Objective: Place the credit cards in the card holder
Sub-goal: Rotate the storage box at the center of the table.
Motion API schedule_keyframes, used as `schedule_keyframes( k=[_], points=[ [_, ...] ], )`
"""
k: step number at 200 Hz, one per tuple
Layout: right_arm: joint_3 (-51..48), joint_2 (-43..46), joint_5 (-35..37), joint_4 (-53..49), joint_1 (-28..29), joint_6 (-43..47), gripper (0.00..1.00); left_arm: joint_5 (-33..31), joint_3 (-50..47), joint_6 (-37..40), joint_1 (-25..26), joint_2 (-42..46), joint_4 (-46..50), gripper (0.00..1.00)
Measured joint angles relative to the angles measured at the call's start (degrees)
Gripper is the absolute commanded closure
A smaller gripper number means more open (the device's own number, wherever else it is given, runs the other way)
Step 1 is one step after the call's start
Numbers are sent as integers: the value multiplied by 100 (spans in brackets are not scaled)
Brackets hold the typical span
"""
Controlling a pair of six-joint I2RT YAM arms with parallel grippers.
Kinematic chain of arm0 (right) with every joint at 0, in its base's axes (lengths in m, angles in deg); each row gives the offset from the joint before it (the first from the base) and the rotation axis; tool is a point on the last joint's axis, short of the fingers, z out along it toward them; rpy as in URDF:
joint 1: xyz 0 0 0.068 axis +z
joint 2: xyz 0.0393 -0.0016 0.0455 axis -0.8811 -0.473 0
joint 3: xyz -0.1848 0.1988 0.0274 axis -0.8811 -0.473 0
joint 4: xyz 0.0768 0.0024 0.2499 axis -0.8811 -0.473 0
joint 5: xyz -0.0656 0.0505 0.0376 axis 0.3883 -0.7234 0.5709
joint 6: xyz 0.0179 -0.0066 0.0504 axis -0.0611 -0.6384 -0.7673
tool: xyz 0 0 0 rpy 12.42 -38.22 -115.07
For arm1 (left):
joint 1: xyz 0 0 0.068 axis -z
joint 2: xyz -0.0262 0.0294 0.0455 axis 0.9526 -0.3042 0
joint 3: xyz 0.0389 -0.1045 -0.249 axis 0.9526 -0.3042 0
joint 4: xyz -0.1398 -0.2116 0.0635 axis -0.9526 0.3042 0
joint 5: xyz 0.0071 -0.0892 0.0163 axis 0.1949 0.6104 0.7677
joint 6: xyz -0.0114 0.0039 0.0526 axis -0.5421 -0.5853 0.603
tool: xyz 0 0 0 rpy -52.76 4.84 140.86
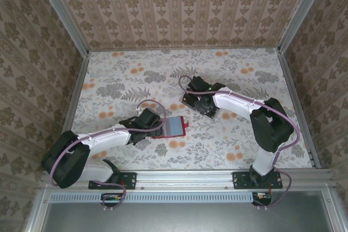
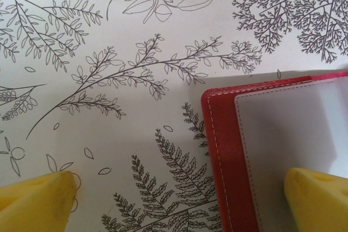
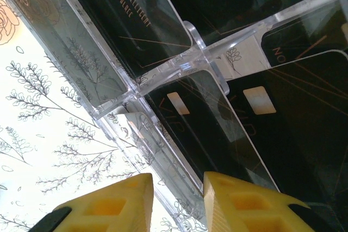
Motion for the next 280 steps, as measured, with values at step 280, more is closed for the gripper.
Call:
schedule_keyframes(
  k=[280],
  points=[
    [-52,-76,-17,-9,-9,479,85,2,0,2,-4,-72,-149,0]
  ],
)
